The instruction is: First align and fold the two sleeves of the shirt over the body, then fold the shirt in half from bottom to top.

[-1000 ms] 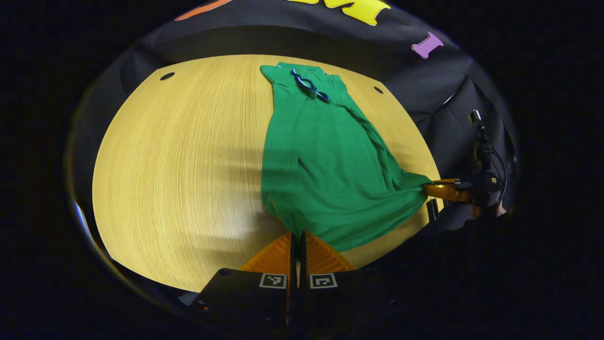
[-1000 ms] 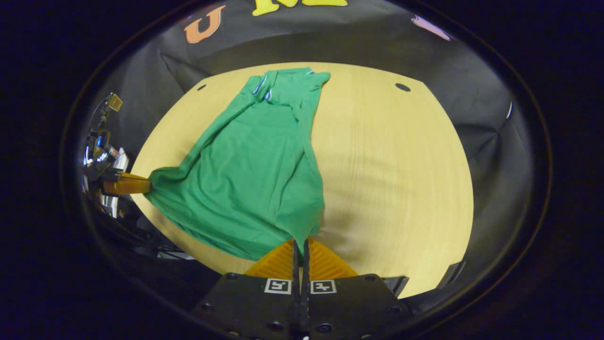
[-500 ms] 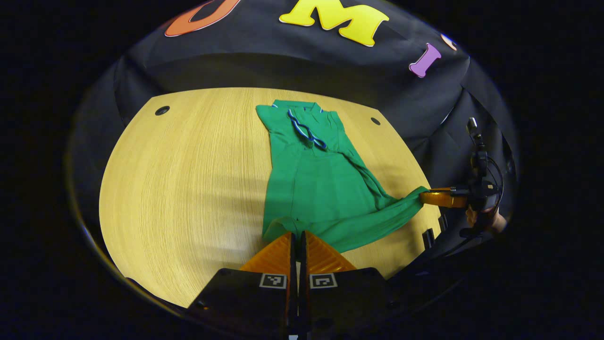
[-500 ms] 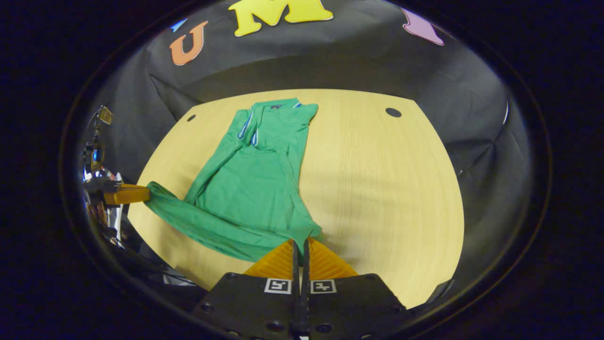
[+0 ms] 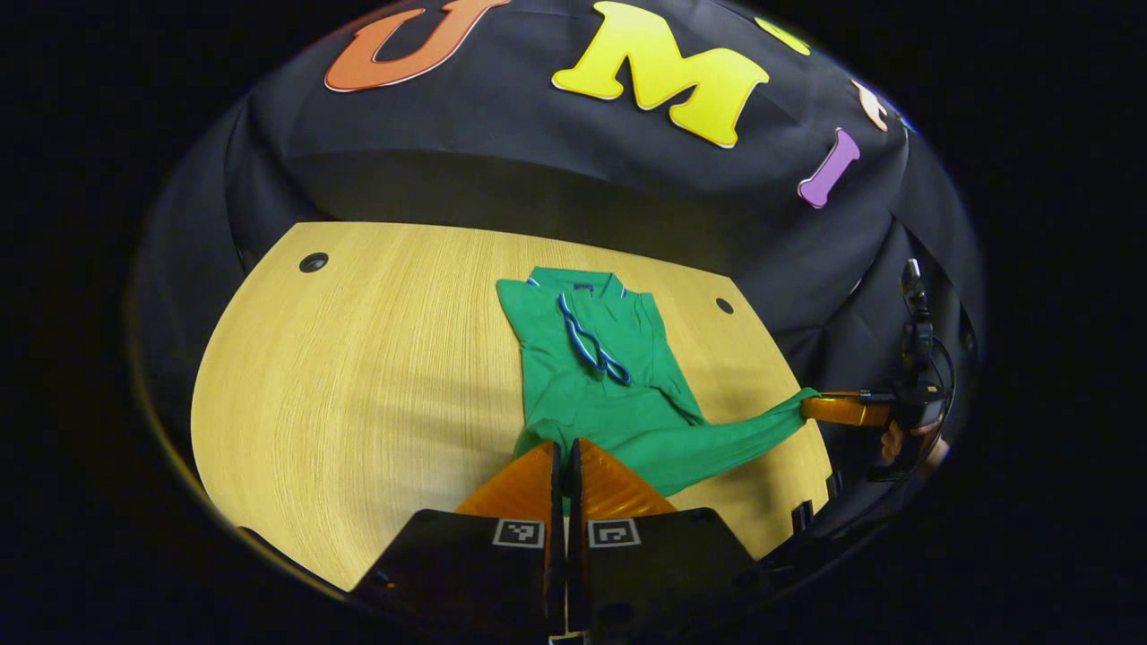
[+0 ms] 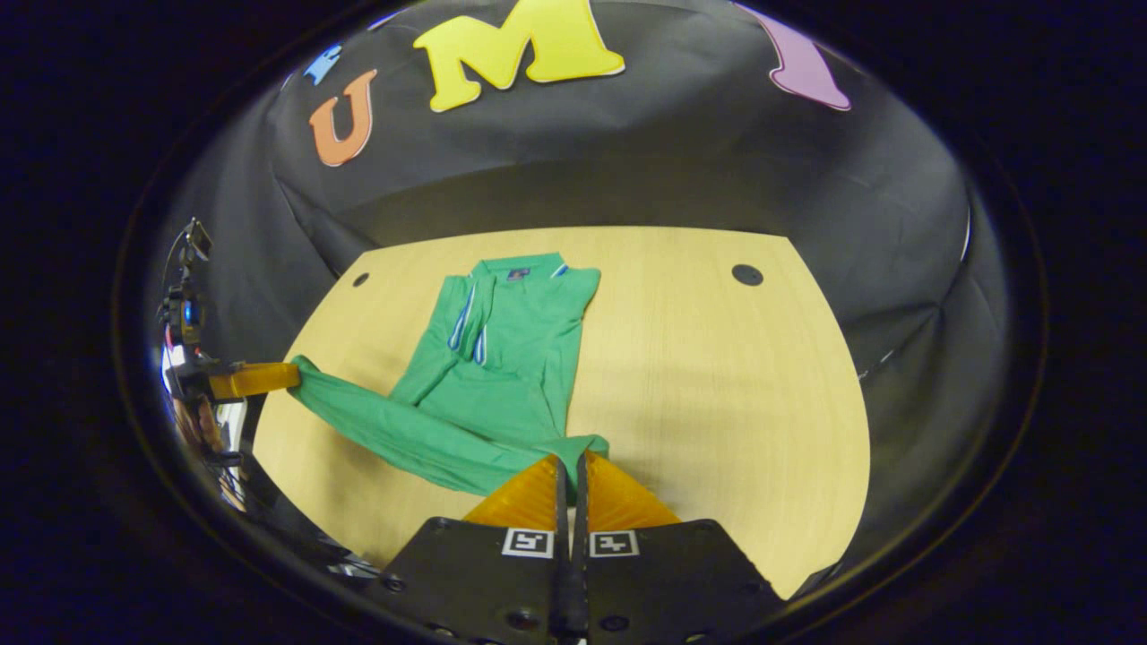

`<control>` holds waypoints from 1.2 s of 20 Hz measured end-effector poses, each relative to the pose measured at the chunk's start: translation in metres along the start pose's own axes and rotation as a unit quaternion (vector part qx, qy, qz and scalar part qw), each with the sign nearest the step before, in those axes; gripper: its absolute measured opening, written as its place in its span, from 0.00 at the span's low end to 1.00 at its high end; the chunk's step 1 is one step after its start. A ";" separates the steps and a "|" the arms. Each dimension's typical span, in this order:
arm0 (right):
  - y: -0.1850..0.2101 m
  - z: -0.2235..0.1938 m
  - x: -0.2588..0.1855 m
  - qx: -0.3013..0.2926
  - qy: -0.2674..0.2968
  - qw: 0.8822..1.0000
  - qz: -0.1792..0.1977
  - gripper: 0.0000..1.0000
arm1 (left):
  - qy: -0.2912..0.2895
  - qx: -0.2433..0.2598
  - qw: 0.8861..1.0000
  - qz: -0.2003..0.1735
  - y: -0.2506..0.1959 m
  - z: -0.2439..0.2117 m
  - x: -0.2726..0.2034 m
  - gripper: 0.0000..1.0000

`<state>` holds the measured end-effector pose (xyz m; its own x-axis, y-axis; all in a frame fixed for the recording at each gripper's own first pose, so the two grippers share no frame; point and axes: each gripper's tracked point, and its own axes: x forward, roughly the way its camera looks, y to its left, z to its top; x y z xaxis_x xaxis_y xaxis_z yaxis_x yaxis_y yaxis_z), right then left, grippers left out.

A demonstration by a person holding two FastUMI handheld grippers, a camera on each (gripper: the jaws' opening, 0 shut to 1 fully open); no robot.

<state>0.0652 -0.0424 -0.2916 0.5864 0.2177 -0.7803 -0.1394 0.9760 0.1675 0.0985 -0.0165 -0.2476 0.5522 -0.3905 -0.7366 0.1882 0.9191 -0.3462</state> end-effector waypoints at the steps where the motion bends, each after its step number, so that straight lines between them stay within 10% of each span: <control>1: 0.000 0.008 0.003 -0.001 -0.005 1.000 0.000 0.00 | -0.005 -0.001 1.000 0.000 0.000 0.008 0.004 0.04; 24: 0.002 0.187 0.124 -0.001 -0.103 0.995 0.001 0.00 | -0.111 0.024 0.992 0.049 0.061 0.145 0.134 0.04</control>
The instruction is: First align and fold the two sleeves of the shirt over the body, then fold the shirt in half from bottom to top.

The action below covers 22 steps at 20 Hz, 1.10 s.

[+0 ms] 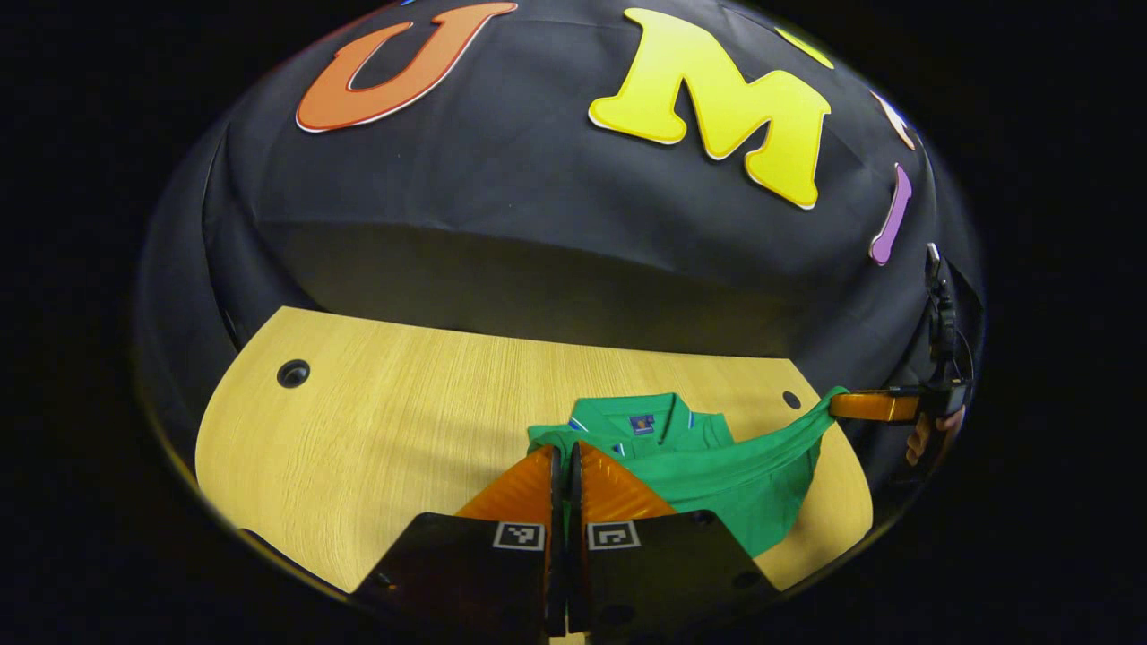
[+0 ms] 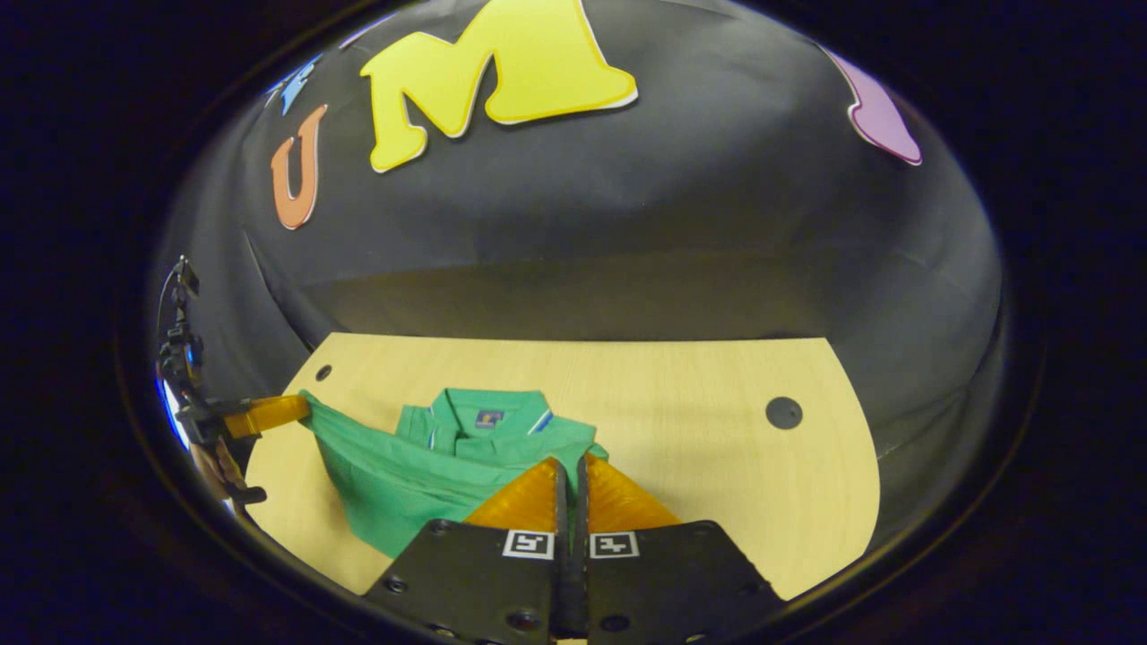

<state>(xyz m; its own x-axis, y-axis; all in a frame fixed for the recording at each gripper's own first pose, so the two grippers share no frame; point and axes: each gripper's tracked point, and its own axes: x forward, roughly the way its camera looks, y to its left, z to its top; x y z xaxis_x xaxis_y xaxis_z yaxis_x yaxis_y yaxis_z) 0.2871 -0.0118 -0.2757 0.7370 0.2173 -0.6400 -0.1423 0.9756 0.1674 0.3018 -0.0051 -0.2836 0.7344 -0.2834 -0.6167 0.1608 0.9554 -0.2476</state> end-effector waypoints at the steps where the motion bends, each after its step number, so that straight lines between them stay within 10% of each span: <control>1: 0.000 0.004 0.008 0.001 -0.002 1.000 0.000 0.00 | -0.001 0.001 1.000 0.001 0.003 0.000 0.008 0.03; 22: -0.015 -0.003 0.114 0.006 0.010 0.999 -0.031 0.06 | 0.016 0.019 0.998 0.052 0.047 -0.023 0.099 0.12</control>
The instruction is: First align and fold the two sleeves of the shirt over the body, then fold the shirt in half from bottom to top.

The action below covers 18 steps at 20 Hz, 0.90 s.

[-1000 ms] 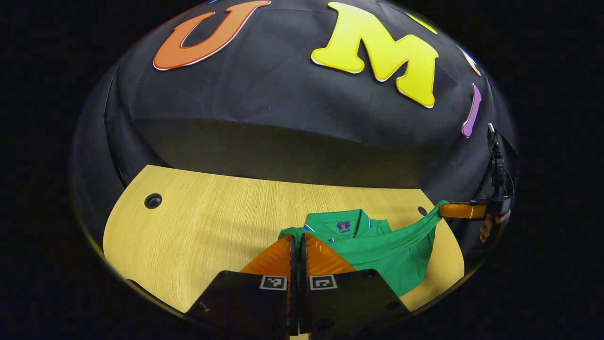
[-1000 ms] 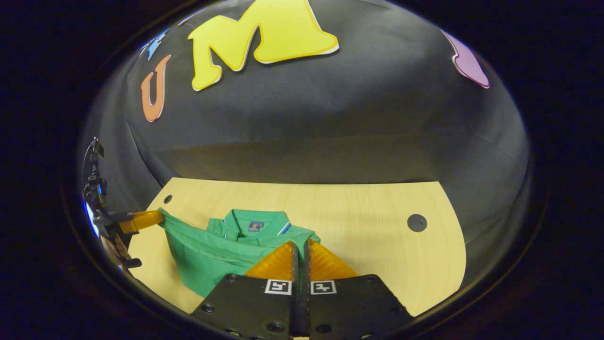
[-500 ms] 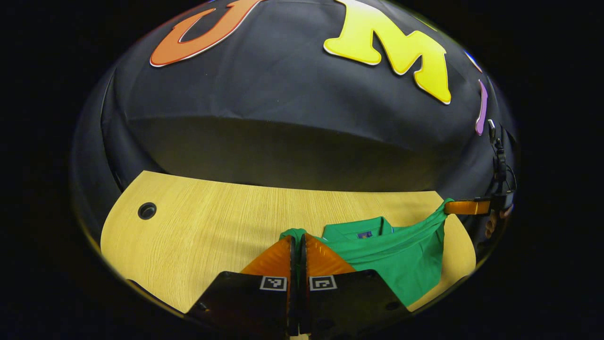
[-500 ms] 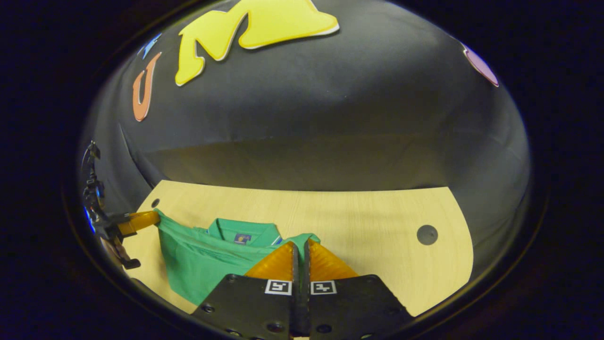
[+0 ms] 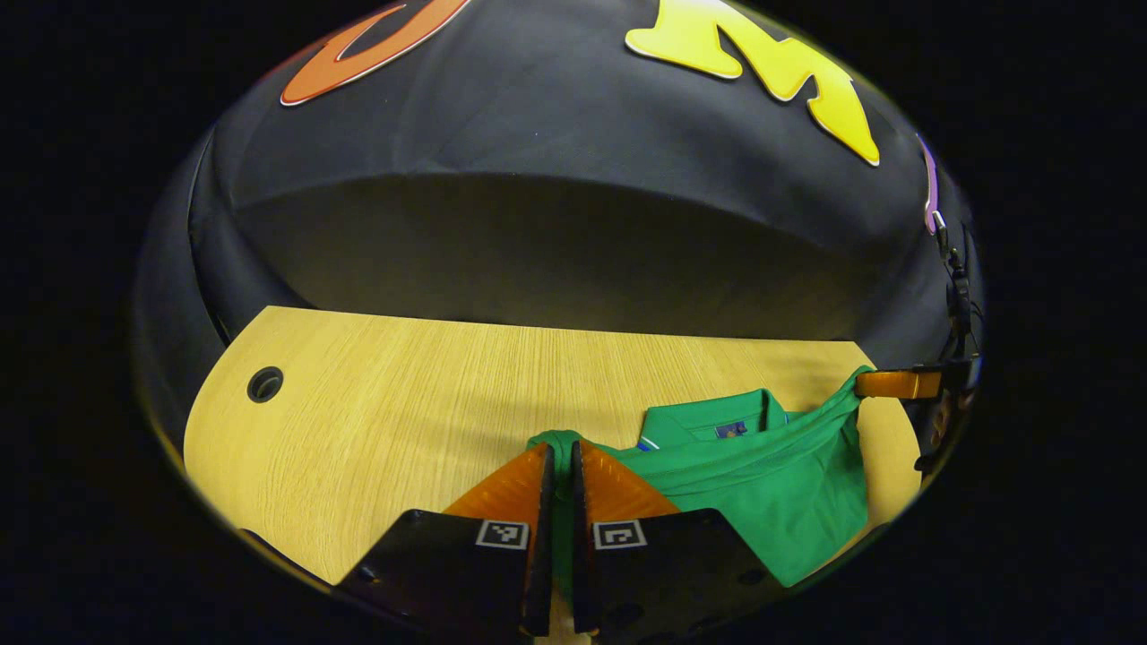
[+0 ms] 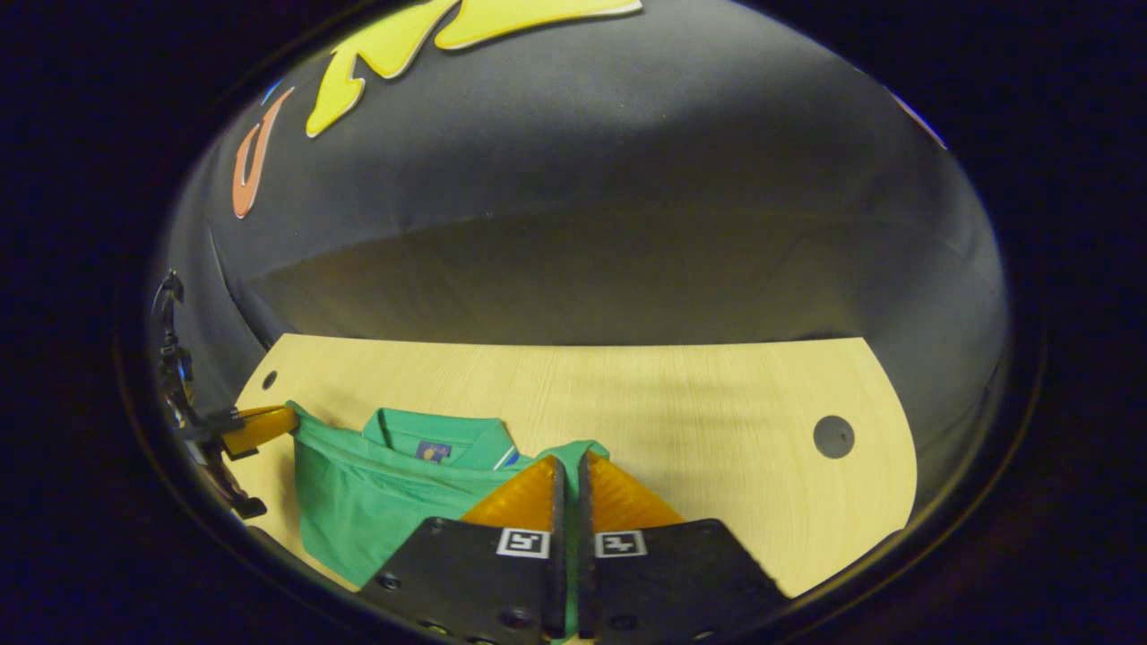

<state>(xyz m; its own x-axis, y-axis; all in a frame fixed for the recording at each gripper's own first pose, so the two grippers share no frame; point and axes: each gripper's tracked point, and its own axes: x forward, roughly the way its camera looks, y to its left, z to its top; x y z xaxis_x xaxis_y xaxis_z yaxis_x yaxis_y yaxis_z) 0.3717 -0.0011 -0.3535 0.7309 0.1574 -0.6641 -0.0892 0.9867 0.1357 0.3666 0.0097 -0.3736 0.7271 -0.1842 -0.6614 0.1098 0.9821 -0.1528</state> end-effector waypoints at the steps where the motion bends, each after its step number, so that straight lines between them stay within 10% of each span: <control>1: -0.001 -0.003 0.000 -0.001 0.001 1.000 -0.005 0.06 | 0.001 0.002 1.000 0.007 0.001 0.000 -0.002 0.18; 4: -0.001 -0.016 -0.013 -0.007 0.005 1.000 0.002 0.32 | -0.003 0.002 1.000 0.023 0.003 0.006 -0.015 1.00; 9: -0.008 -0.023 -0.056 -0.018 -0.015 1.000 -0.014 0.98 | -0.046 0.002 0.998 0.046 0.007 0.034 -0.061 1.00; 18: 0.021 0.023 -0.211 -0.040 -0.153 0.987 -0.034 0.96 | -0.168 0.021 0.983 0.070 -0.024 0.114 -0.216 1.00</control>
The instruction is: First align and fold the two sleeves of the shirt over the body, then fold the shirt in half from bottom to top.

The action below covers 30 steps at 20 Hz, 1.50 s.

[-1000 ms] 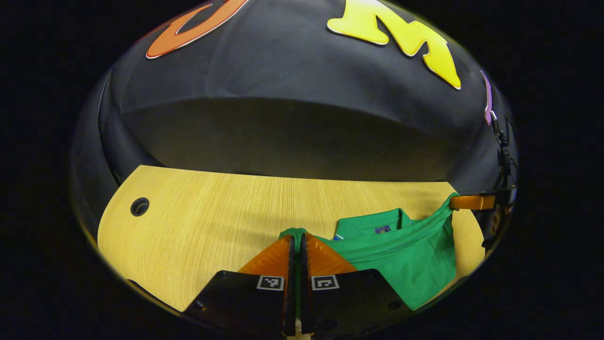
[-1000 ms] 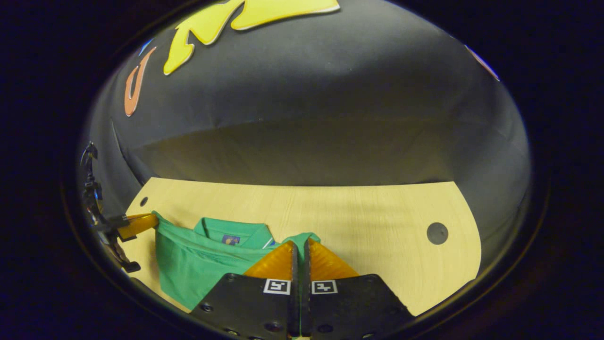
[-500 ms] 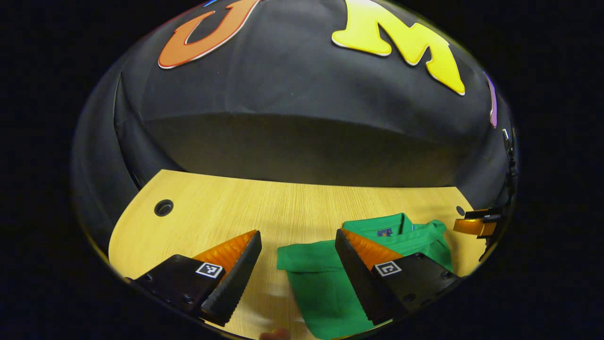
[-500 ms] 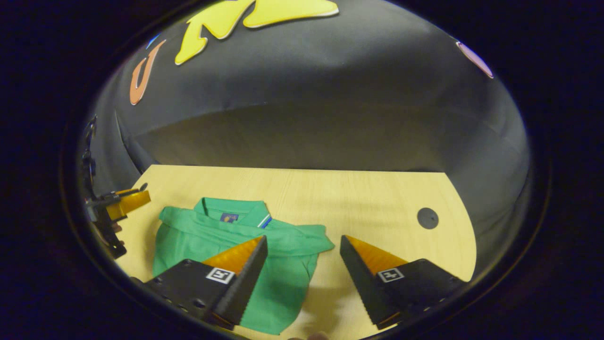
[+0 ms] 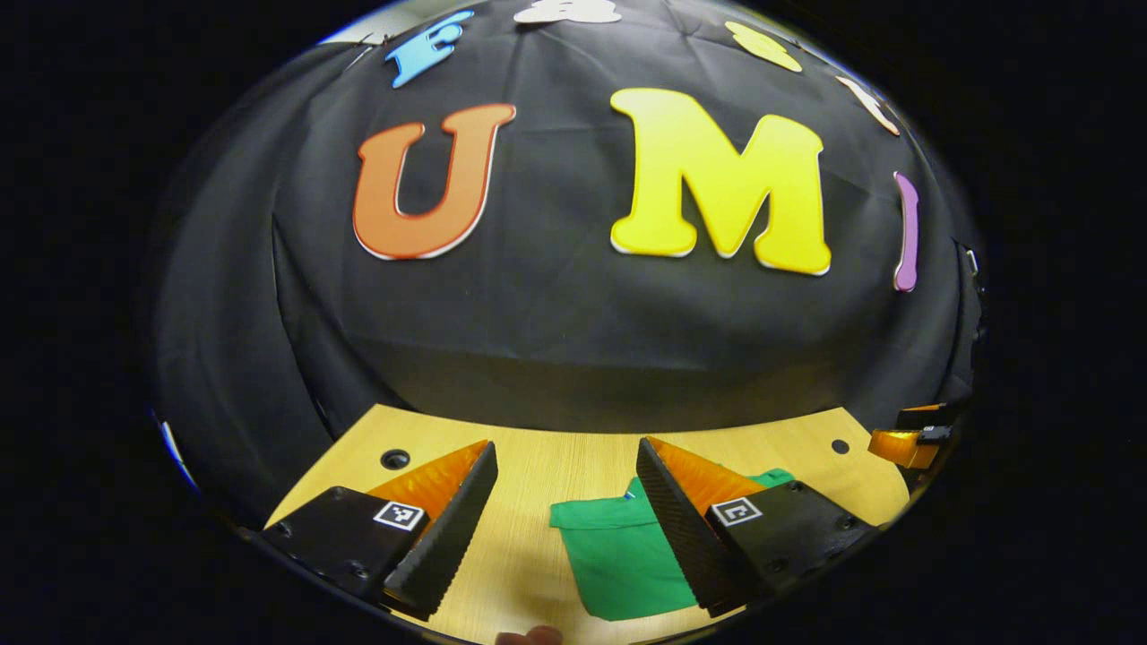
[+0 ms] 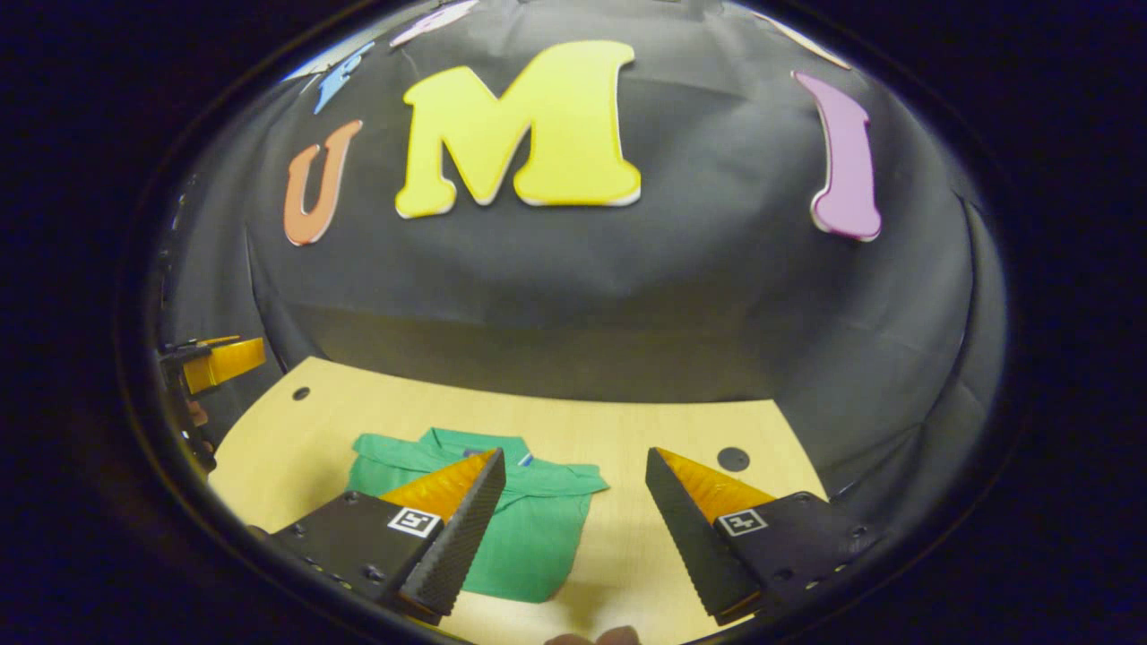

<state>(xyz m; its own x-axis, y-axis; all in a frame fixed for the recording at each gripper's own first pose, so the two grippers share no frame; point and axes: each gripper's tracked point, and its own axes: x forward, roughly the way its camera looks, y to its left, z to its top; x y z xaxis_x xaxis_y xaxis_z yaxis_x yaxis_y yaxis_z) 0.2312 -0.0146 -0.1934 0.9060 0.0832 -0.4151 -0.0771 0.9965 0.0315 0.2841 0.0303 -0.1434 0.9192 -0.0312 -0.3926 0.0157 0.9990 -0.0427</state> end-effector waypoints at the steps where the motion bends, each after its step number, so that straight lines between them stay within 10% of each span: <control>1: 0.003 0.010 -0.021 0.003 -0.015 1.000 -0.002 0.96 | -0.012 -0.002 1.000 -0.001 -0.004 0.013 -0.018 1.00; 12: 0.034 0.052 -0.199 0.036 -0.138 0.990 -0.004 0.96 | -0.106 0.018 0.994 -0.008 -0.050 0.074 -0.181 0.99; 30: 0.049 0.053 -0.246 0.011 -0.182 0.983 -0.011 0.95 | -0.136 0.036 0.990 -0.020 -0.067 0.085 -0.225 0.99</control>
<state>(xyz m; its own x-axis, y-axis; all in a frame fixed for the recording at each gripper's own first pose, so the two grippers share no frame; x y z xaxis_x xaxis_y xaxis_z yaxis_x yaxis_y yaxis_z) 0.0263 0.0142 -0.0409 0.9965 0.0528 -0.0642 -0.0498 0.9976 0.0480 0.1095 -0.0265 0.0259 0.9890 -0.0711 -0.1298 0.0737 0.9972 0.0151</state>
